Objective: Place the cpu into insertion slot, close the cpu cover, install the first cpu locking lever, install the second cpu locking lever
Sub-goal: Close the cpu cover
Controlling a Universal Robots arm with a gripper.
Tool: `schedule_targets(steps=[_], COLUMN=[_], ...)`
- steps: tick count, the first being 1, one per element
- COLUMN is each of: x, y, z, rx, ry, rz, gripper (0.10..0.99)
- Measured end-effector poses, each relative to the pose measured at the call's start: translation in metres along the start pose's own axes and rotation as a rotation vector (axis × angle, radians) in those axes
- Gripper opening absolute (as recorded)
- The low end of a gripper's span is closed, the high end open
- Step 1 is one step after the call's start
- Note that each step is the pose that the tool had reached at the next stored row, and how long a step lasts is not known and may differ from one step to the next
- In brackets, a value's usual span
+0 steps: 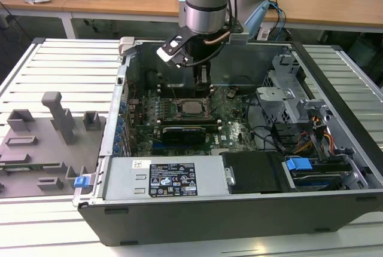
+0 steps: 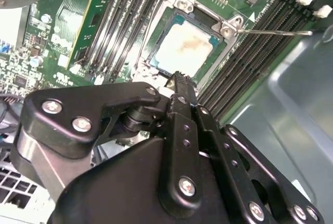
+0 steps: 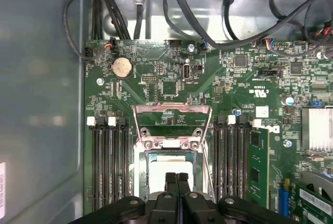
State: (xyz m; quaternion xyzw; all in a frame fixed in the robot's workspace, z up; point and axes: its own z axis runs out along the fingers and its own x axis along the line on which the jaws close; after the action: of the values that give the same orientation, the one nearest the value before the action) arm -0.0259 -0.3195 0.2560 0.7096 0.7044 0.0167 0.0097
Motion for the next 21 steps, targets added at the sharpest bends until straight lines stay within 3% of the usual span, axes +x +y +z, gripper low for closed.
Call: schedule_targets(steps=[4,13,21], x=[0.0,0.0001,0.0003], y=[0.0006,0.0072,0.0079], z=[-0.0067,-0.0087,-0.0258], rx=[0.0,0.0,0.0], ry=[0.0,-0.0005,-0.0006], rz=[0.0,0.0,0.0], gripper=[0.106,0.106,0.106])
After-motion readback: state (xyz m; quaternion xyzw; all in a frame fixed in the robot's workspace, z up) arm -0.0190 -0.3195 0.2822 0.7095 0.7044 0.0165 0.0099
